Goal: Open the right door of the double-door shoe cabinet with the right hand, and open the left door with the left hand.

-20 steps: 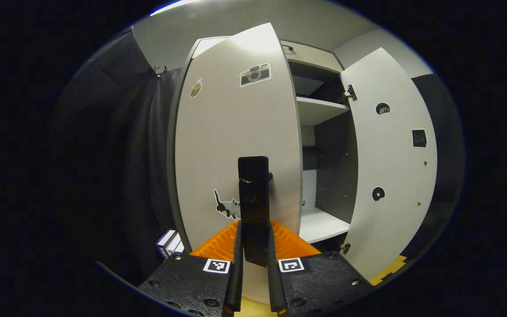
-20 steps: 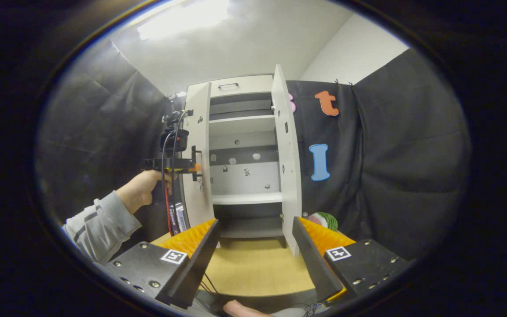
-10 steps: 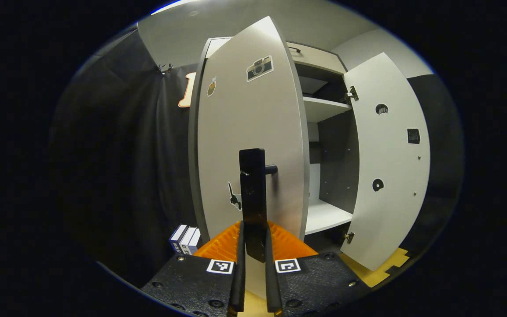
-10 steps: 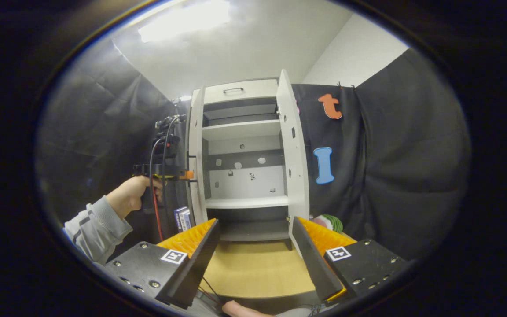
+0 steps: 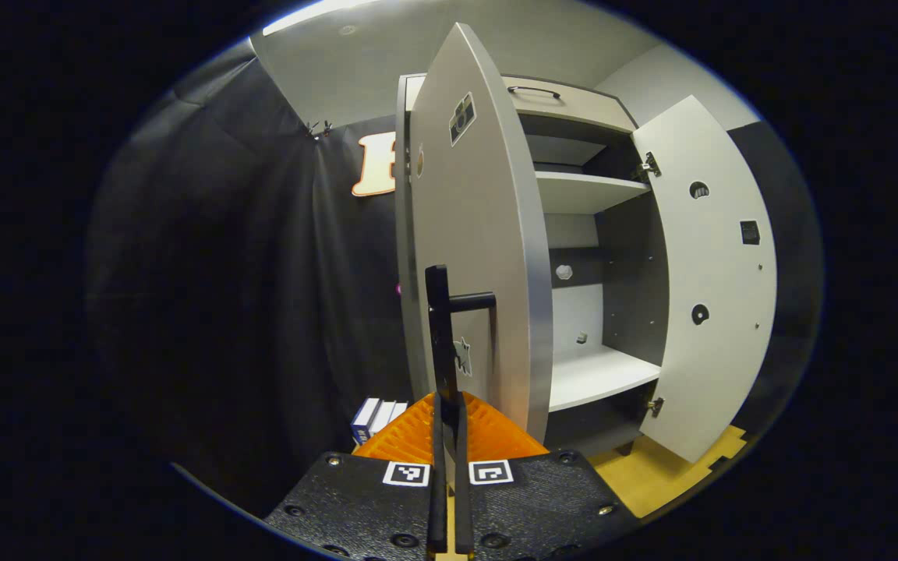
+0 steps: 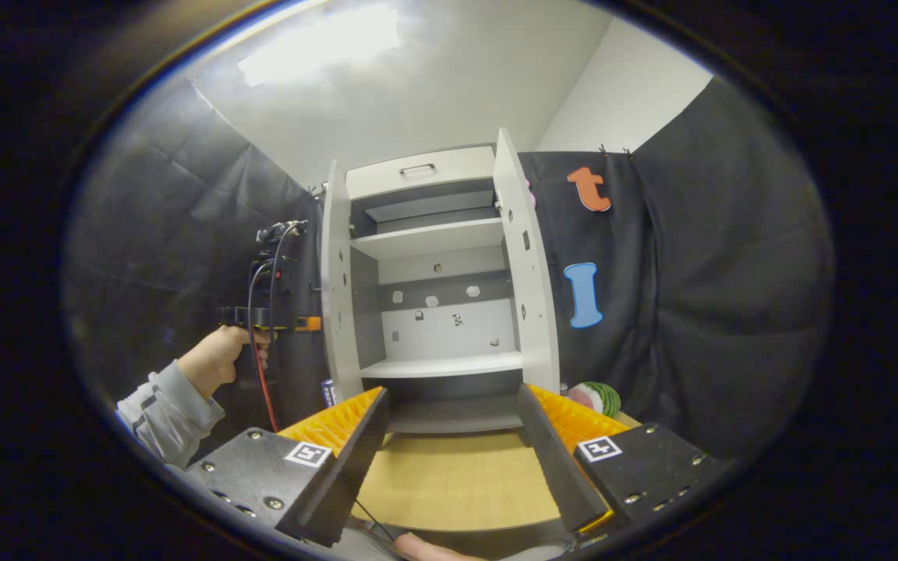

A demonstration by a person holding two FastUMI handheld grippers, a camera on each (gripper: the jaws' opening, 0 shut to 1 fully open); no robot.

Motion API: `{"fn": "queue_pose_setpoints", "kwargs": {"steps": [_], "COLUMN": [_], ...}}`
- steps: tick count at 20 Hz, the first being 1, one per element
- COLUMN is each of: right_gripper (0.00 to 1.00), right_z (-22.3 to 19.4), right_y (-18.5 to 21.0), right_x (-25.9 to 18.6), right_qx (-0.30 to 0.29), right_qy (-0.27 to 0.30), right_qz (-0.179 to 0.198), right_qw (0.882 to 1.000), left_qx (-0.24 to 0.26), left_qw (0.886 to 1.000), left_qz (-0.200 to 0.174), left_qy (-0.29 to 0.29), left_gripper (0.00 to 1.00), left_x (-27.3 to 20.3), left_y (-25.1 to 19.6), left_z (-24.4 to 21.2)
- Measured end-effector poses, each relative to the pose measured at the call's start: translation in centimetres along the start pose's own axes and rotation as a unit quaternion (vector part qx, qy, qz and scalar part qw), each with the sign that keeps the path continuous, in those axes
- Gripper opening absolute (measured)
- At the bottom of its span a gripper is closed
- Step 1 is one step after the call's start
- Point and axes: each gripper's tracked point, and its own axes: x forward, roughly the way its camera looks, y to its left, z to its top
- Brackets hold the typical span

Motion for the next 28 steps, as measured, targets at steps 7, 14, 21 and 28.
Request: {"fn": "queue_pose_setpoints", "kwargs": {"steps": [7,14,21,28], "right_gripper": [0.99,0.99,0.99,0.99], "right_z": [-0.3,-0.5,-2.1,-2.8], "right_y": [0.5,0.6,-0.1,0.2], "right_x": [0.3,0.0,0.9,1.2], "right_qx": [0.0,-0.013,-0.016,-0.015], "right_qy": [-0.001,-0.002,0.009,0.015], "right_qz": [0.004,-0.003,-0.019,-0.024], "right_qw": [1.0,1.0,1.0,0.999], "left_qx": [-0.027,-0.024,-0.019,-0.056], "left_qw": [0.999,0.999,1.0,0.998], "left_qz": [-0.02,-0.03,0.012,0.02], "left_qy": [-0.01,-0.013,-0.002,-0.021], "left_gripper": [0.01,0.0,0.42,0.98], "left_x": [0.4,0.4,-2.7,-8.9], "left_y": [5.0,4.8,6.1,4.9], "left_z": [-0.9,-1.3,-2.4,-2.6]}}
